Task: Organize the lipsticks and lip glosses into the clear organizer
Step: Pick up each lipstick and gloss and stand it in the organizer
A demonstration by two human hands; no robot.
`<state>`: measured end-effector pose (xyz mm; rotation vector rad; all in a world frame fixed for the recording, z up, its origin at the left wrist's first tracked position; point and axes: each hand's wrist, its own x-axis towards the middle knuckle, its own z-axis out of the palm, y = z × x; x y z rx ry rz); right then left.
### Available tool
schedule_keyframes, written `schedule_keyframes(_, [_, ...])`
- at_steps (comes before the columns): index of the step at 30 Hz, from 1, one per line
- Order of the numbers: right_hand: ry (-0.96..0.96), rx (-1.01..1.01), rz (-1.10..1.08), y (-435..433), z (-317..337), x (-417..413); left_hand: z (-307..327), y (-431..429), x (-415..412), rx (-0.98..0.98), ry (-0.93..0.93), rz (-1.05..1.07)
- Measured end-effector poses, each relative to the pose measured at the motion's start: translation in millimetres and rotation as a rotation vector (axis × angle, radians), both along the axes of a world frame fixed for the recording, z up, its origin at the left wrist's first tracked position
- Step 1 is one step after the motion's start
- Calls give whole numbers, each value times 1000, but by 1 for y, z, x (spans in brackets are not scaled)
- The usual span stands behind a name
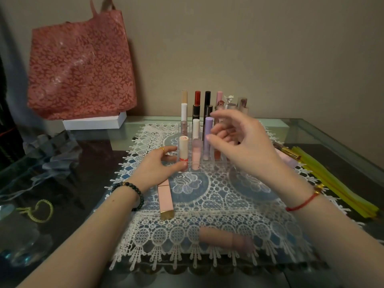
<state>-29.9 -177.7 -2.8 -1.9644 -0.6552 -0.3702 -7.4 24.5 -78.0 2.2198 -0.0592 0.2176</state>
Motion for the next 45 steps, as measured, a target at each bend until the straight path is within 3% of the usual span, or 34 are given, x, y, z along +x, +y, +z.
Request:
schedule_keyframes(10, [88, -446, 138, -50, -48, -78, 3, -1, -5, -18, 3, 11])
schedule_keyframes(22, [36, -450, 201, -54, -68, -83, 3, -2, -6, -21, 13, 12])
schedule_keyframes(28, [55, -359, 184, -50, -57, -75, 3, -3, -7, -11, 13, 1])
schedule_keyframes(32, [105, -193, 105, -42, -40, -58, 4, -3, -8, -12, 14, -1])
schedule_keyframes(45, [-85, 226, -182, -3, -6, 28, 2, -3, -5, 22, -30, 9])
